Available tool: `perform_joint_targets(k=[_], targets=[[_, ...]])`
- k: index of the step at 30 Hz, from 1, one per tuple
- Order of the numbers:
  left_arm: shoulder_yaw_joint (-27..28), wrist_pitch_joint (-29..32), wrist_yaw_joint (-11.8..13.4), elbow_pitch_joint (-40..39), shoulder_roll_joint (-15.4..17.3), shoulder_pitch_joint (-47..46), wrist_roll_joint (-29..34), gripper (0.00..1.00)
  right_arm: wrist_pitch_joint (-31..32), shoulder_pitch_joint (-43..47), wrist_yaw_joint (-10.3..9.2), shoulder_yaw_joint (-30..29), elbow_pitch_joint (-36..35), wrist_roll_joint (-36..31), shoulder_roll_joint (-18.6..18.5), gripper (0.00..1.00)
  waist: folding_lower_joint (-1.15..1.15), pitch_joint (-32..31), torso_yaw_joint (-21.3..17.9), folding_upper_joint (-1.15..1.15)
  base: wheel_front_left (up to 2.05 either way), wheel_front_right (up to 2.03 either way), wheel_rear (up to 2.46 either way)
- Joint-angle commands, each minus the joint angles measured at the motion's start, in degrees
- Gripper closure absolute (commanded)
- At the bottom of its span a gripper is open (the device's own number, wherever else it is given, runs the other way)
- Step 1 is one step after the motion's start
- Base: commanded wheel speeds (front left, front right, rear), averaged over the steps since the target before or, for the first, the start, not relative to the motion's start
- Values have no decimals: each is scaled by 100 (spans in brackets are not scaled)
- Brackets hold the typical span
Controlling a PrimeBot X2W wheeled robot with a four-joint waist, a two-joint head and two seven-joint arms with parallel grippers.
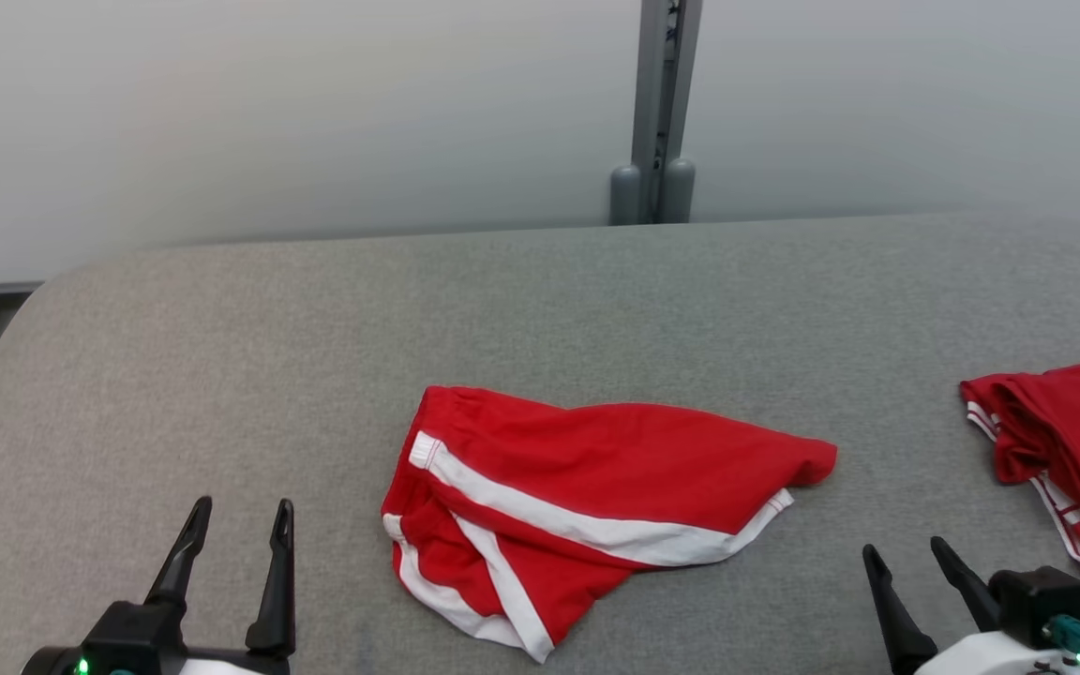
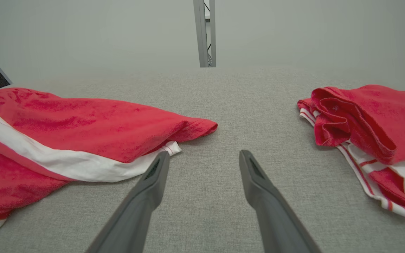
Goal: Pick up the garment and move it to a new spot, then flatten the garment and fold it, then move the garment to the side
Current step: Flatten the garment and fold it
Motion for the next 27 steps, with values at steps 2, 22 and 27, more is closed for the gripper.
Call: perform_joint_targets(k=[2,22,27], targets=[[-23,-12,-29,-29,4,-183,54,0,-1,-228,0,92,285,77,-93,0,0,158,141,0,0,0,0],[-207,-251,-273,388,-214,-999,75,0,-668,-2093,-1,1110,3354,855,-210,100,0,861,586,0,0,0,0],[-175,-286,-286,472,-217,-1003,58,0,-998,-1913,-2,1047,3396,1146,-271,100,0,820,494,0,0,0,0]])
